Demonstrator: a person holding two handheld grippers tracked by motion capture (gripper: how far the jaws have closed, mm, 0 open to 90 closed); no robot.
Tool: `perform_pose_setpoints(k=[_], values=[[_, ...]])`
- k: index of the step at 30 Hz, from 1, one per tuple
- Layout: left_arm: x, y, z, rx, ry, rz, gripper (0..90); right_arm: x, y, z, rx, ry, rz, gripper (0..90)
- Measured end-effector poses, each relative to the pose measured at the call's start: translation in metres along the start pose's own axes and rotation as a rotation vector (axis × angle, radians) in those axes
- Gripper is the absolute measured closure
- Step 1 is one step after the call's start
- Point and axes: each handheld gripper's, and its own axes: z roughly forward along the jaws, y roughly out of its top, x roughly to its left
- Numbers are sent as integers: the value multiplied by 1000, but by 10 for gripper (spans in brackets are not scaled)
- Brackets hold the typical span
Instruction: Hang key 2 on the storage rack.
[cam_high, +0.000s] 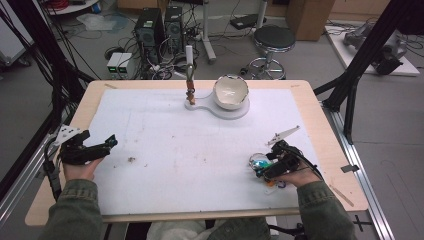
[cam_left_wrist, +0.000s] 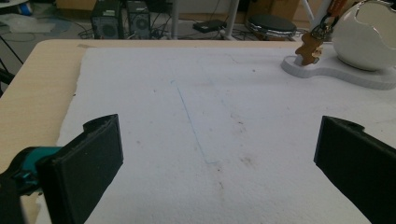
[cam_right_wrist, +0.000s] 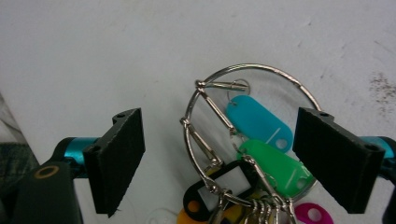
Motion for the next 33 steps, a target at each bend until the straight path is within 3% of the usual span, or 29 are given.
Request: perform_pose_setpoints(k=[9, 16, 17, 18, 19, 21, 22, 25, 33], values=[[0, 0, 0, 0, -1, 1, 17, 5, -1, 8, 24, 16, -38, 324], [0, 0, 0, -1, 0, -1, 17, 11, -3, 17, 91, -42, -48, 430], [0, 0, 0, -2, -1, -1, 17, 14, -3, 21, 109, -70, -61, 498], [0, 0, 0, -2, -1, 0, 17, 14, -3, 21, 109, -70, -61, 498], [0, 0, 0, -1, 0, 0, 17, 14, -2, 21, 111, -73, -55, 598], [0, 0, 0, -1, -1, 1, 17, 14, -2, 20, 112, -73, -49, 626], [0, 0, 0, 0, -1, 1, 17, 13, -2, 19, 105, -54, -34, 746], [0, 0, 0, -1, -2, 0, 17, 12, -1, 18, 95, -54, -25, 788], [0, 0, 0, -1, -1, 0, 17, 10, -1, 15, 82, -37, 0, 796]])
